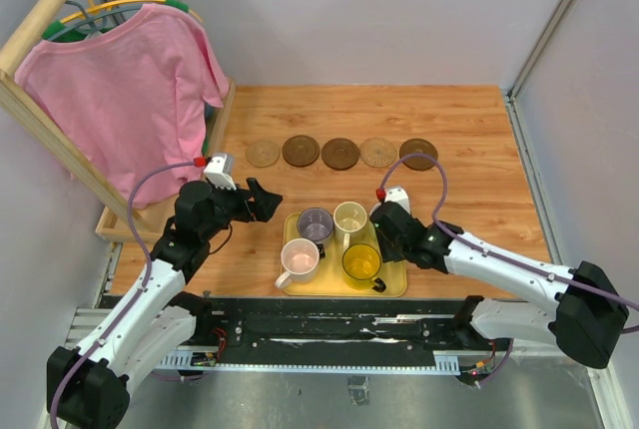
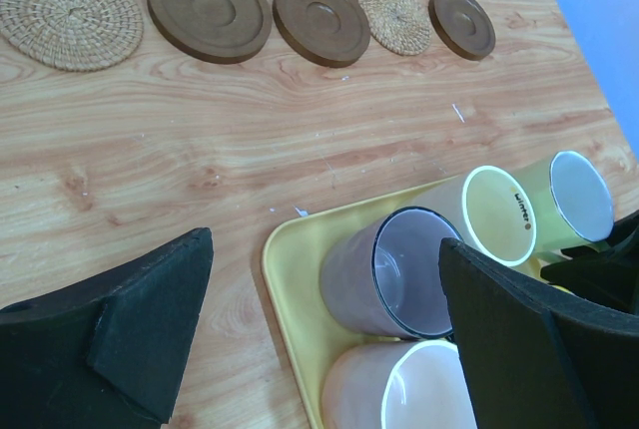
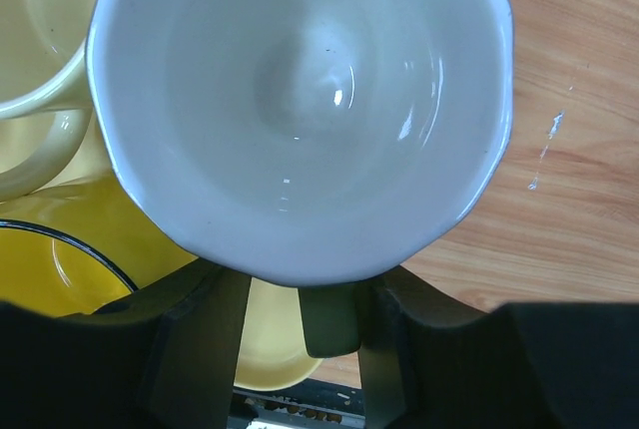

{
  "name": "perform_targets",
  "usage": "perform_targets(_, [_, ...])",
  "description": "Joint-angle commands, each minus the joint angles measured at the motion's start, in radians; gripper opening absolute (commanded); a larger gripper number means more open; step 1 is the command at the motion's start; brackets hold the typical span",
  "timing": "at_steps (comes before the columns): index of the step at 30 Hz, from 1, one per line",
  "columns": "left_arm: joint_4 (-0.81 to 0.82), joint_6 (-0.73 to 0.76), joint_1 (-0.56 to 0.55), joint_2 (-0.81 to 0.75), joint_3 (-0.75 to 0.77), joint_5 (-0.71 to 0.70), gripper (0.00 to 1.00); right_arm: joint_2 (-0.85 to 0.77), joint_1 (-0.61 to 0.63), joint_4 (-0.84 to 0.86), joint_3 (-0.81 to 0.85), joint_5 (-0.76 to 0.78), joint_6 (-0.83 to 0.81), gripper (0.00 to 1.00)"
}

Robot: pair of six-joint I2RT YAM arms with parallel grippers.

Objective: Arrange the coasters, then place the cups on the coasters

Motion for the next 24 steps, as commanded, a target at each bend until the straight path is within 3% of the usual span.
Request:
perform_targets(1, [0.017,-0.004,-0.005,-0.004,-0.014,-0.014,0.99,0.015,-0.012,0.008,-0.010,0.004,-0.020,0.44])
perform_targets(24, [0.016,-0.010,-0.005,-0.008,-0.019,-0.024,0.99,0.046,-0.023,0.007,0.028,0.004,-0.045,0.39])
